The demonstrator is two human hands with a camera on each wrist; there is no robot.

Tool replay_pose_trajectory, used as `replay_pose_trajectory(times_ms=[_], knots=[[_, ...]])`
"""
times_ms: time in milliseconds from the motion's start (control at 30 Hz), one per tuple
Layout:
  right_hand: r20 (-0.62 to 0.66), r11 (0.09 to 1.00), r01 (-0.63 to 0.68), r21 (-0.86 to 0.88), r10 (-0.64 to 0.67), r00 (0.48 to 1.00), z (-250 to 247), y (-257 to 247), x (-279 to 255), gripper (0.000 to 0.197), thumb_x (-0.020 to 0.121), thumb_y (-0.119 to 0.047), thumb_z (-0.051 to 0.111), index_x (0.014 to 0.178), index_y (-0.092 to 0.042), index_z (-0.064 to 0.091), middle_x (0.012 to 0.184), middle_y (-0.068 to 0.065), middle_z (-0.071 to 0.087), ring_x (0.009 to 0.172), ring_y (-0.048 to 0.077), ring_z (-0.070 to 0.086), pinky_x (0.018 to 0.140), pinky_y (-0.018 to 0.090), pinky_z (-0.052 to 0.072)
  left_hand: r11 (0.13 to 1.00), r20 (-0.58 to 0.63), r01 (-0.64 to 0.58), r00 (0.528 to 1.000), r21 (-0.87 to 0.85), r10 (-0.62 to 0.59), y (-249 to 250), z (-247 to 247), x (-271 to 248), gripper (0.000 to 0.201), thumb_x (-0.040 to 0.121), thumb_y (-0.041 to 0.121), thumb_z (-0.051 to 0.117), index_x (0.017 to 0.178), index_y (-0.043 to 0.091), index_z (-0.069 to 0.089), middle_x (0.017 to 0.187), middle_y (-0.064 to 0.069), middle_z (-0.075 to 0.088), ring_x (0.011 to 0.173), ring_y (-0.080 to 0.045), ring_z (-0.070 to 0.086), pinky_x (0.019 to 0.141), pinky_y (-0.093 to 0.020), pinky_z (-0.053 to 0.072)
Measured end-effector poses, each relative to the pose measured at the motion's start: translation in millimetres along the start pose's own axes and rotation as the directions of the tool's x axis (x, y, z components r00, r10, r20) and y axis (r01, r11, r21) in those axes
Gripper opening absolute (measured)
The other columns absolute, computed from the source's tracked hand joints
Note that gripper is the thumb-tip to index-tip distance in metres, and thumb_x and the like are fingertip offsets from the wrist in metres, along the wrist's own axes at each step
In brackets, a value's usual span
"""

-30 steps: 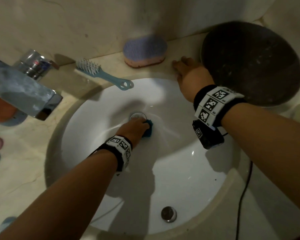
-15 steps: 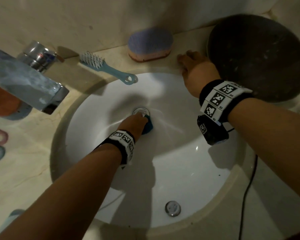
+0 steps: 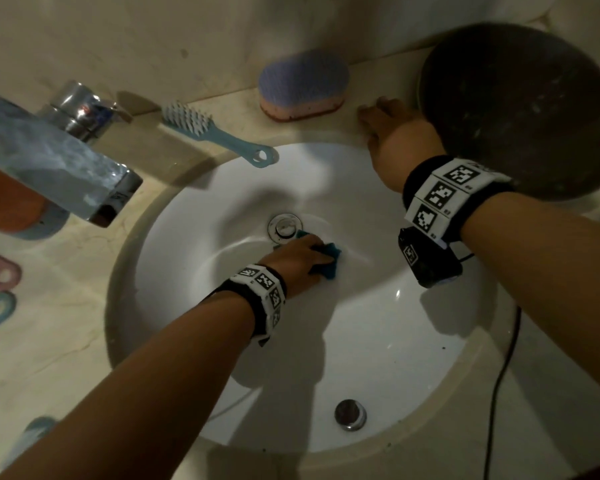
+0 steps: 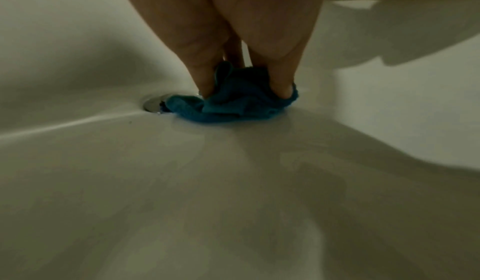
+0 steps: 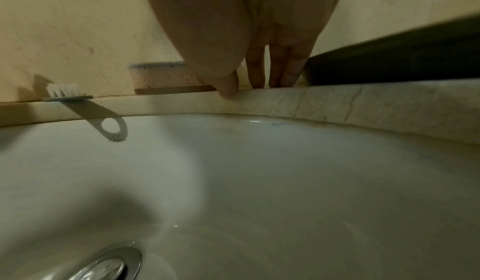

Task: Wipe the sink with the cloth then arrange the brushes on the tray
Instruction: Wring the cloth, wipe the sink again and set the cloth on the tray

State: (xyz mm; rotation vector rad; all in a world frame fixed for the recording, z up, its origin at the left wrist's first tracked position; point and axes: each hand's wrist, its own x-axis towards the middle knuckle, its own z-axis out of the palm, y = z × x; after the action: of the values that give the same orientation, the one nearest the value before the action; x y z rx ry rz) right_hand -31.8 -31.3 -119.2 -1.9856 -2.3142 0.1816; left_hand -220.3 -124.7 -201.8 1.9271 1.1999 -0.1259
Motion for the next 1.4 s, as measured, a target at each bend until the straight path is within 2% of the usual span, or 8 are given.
replay_pose_trajectory(times_ms=[200, 400, 600, 733, 833, 1033, 1200, 1400], knots=[[-0.003, 1.000, -0.011, 0.003, 0.011, 1.000, -1.9, -1.5, -3.0, 0.046, 0.096, -0.015, 0.038, 0.142, -0.014, 0.038, 0.149, 0.019, 0.031, 0.127, 0.042, 0.040, 0.104, 0.042, 0.035, 0.978, -0.135, 0.069, 0.990, 0.199, -0.043, -20.8, -0.1, 8.2, 0.046, 0.094, 0.008, 0.044, 0.138, 0.021, 0.046, 0.148, -0.002, 0.036, 0.132, -0.024, 0.040, 0.106, -0.037, 0.035], [0.016, 1.000, -0.011, -0.006, 0.011, 1.000, -4.0, -1.2, -1.8, 0.048, 0.095, -0.012, 0.039, 0.143, -0.014, 0.036, 0.150, 0.018, 0.030, 0.128, 0.041, 0.039, 0.104, 0.043, 0.034, 0.944, -0.137, 0.066, 0.990, 0.323, -0.022, -22.4, -12.9, 14.4, 0.033, 0.094, 0.019, 0.049, 0.125, 0.011, 0.058, 0.137, -0.006, 0.049, 0.126, -0.025, 0.044, 0.104, -0.030, 0.036], [-0.005, 0.999, -0.007, 0.033, 0.007, 1.000, -0.4, -3.0, -1.3, 0.050, 0.091, -0.009, 0.043, 0.140, -0.013, 0.040, 0.147, 0.021, 0.034, 0.124, 0.044, 0.042, 0.102, 0.044, 0.038, 0.949, -0.349, 0.205, 0.930, 0.239, -0.113, -38.1, -26.3, -12.5, 0.027, 0.090, 0.027, 0.054, 0.115, 0.016, 0.057, 0.122, -0.006, 0.047, 0.116, -0.031, 0.044, 0.084, -0.033, 0.040], [0.013, 1.000, -0.019, 0.004, 0.018, 1.000, -1.8, -2.3, -1.1, 0.050, 0.092, -0.010, 0.042, 0.142, -0.015, 0.037, 0.149, 0.018, 0.031, 0.125, 0.042, 0.041, 0.103, 0.043, 0.037, 0.940, -0.257, 0.332, 0.904, -0.079, -0.341, -34.7, -24.6, -16.9, 0.023, 0.085, 0.030, 0.054, 0.099, 0.012, 0.056, 0.110, -0.014, 0.056, 0.088, -0.027, 0.049, 0.071, -0.027, 0.035], [0.000, 1.000, -0.001, 0.004, 0.001, 1.000, -0.5, -1.0, -1.3, 0.049, 0.093, -0.011, 0.042, 0.141, -0.013, 0.039, 0.148, 0.020, 0.032, 0.124, 0.043, 0.042, 0.101, 0.044, 0.038, 0.927, -0.184, 0.340, 0.912, -0.161, -0.366, -25.7, -19.6, -8.4, 0.029, 0.090, 0.026, 0.053, 0.112, 0.009, 0.060, 0.117, -0.015, 0.059, 0.101, -0.029, 0.054, 0.082, -0.030, 0.042], [-0.036, 1.000, 0.017, -0.007, -0.017, 0.999, 3.9, 0.8, -0.1, 0.048, 0.091, -0.011, 0.042, 0.140, -0.012, 0.041, 0.146, 0.022, 0.035, 0.123, 0.044, 0.044, 0.100, 0.046, 0.039, 0.950, -0.240, 0.311, 0.923, 0.000, -0.302, -22.1, -18.9, -2.4, 0.038, 0.094, 0.017, 0.048, 0.132, 0.013, 0.051, 0.133, -0.013, 0.048, 0.120, -0.031, 0.048, 0.100, -0.031, 0.036], [-0.030, 1.000, 0.018, -0.013, -0.019, 0.999, 6.9, 2.5, 1.6, 0.049, 0.091, -0.010, 0.041, 0.140, -0.013, 0.041, 0.146, 0.022, 0.036, 0.124, 0.044, 0.044, 0.102, 0.046, 0.039, 0.967, -0.147, 0.169, 0.969, -0.188, -0.198, -2.0, -8.5, -3.8, 0.014, 0.082, 0.033, 0.057, 0.090, 0.027, 0.066, 0.102, -0.010, 0.063, 0.103, -0.033, 0.058, 0.100, -0.045, 0.044], [-0.006, 0.999, 0.015, -0.032, -0.016, 1.000, 5.7, 4.7, 2.9, 0.048, 0.095, -0.013, 0.039, 0.142, -0.015, 0.037, 0.148, 0.020, 0.032, 0.127, 0.042, 0.041, 0.103, 0.044, 0.036, 0.955, -0.153, 0.288, 0.943, -0.071, -0.296, -4.9, -13.8, 15.6, 0.032, 0.097, 0.024, 0.045, 0.119, 0.004, 0.056, 0.119, -0.015, 0.058, 0.110, -0.029, 0.055, 0.089, -0.028, 0.041]])
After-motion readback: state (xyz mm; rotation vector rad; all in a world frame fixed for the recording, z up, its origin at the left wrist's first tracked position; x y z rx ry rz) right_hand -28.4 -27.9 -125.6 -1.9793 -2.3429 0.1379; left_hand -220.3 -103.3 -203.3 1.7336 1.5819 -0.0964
